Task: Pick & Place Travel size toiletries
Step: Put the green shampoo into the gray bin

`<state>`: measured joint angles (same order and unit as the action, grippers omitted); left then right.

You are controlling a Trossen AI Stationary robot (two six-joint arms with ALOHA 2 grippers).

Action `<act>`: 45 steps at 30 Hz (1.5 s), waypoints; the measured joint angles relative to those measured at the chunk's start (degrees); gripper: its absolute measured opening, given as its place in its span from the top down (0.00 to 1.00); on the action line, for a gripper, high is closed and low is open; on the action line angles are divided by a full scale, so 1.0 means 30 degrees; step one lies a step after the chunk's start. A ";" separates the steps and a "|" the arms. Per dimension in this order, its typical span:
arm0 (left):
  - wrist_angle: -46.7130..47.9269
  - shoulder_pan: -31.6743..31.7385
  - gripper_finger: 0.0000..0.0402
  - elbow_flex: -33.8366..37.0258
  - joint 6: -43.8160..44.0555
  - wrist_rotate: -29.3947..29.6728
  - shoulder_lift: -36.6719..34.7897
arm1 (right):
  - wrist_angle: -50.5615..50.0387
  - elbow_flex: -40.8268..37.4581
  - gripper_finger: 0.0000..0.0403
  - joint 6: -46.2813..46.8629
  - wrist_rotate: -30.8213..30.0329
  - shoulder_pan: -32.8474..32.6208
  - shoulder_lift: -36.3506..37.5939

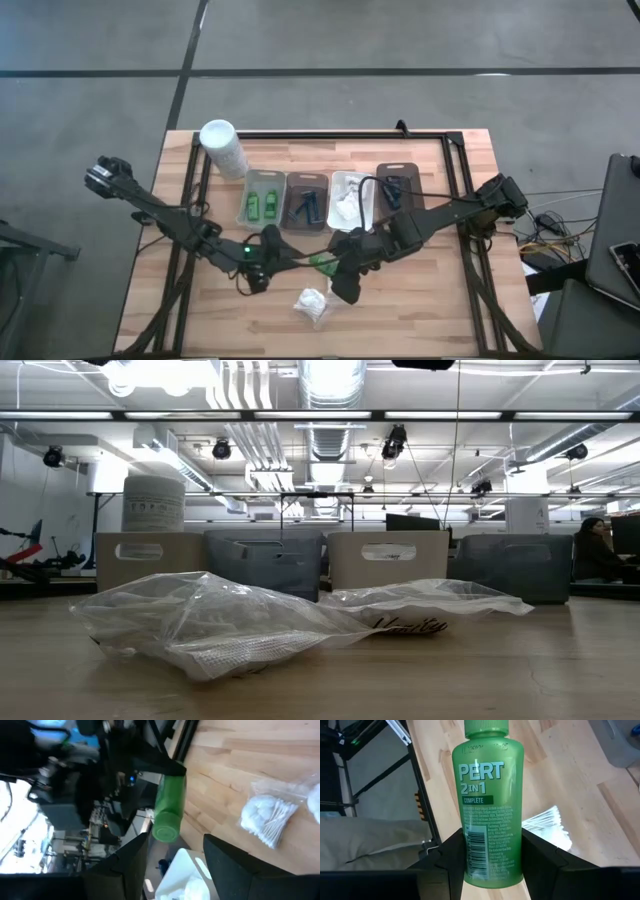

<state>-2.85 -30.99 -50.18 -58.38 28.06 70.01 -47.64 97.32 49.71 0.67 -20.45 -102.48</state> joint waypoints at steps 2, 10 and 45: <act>0.0015 0.0192 0.51 -0.0371 0.0346 -0.0016 0.0516 | 0.0000 0.0000 0.64 0.0090 0.0000 0.0000 0.0000; -0.0050 0.0622 0.39 -0.1191 0.0869 -0.0237 0.1118 | 0.0015 0.0000 0.63 0.0387 -0.0008 -0.0007 0.0000; -0.1056 0.1794 0.57 -0.2022 -0.0937 -0.2347 0.3340 | 0.0318 -0.0007 0.64 0.0298 0.0284 -0.0007 0.0000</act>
<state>-6.02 -25.61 -56.25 -61.19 21.02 80.03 -46.68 97.30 50.61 1.52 -20.47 -102.48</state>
